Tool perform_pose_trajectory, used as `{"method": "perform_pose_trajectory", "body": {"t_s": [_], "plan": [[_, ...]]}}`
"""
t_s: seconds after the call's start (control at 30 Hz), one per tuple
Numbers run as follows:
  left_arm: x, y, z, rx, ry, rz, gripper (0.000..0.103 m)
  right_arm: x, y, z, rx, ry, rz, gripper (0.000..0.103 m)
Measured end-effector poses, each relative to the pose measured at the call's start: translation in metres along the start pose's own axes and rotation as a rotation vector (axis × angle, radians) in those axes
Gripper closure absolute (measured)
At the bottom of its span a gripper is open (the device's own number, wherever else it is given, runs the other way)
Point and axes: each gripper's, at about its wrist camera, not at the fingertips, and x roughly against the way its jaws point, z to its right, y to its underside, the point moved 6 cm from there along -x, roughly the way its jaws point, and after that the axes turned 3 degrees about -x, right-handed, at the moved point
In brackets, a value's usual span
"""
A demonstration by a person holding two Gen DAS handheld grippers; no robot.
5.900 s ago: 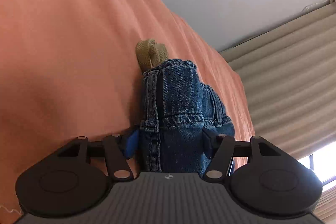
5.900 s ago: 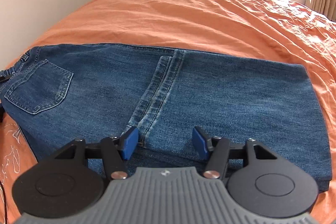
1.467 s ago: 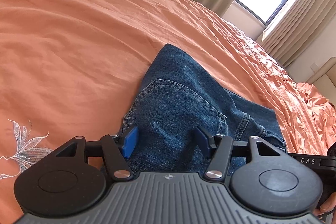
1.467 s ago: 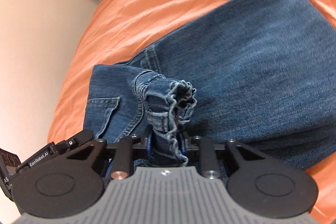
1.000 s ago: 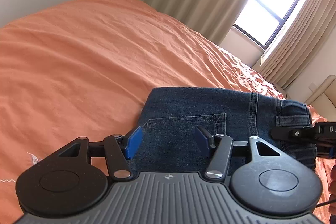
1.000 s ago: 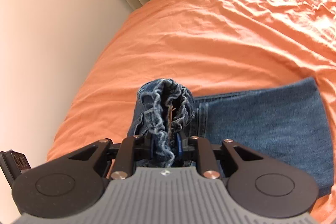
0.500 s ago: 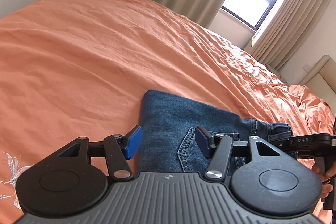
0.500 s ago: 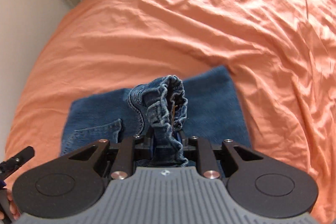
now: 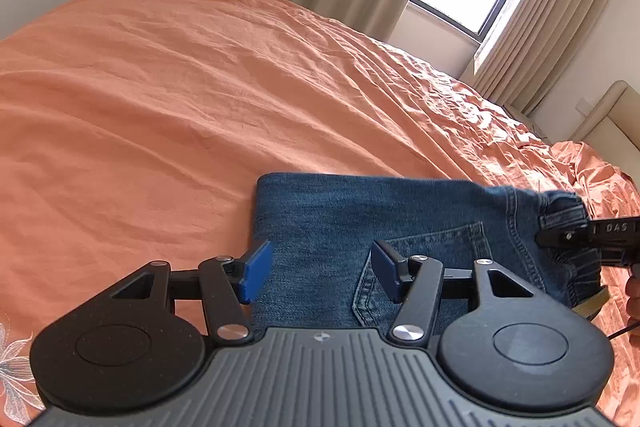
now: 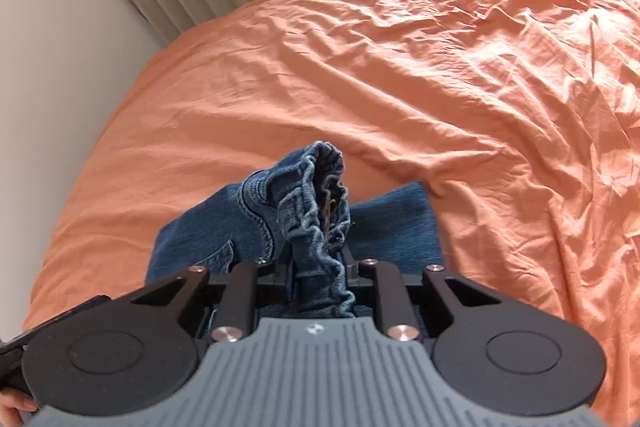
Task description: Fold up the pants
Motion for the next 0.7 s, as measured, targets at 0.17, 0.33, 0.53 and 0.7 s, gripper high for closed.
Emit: {"method": "perform_pose_trajectory", "body": {"t_s": [0.17, 0.33, 0.53, 0.7], "plan": [[-0.020, 0.011, 0.013, -0.031, 0.004, -0.044, 0.040, -0.035, 0.018, 0.041, -0.084, 0.050, -0.041, 0.080], [-0.021, 0.018, 0.011, -0.065, -0.032, -0.066, 0.041, -0.032, 0.021, 0.048, -0.012, 0.115, -0.015, 0.061], [0.006, 0.025, 0.012, -0.162, -0.053, -0.069, 0.041, 0.024, 0.038, 0.067, -0.027, 0.139, 0.157, 0.060], [0.037, 0.047, 0.028, -0.283, -0.042, -0.092, 0.040, 0.070, 0.080, 0.057, -0.057, -0.007, 0.306, 0.068]]}}
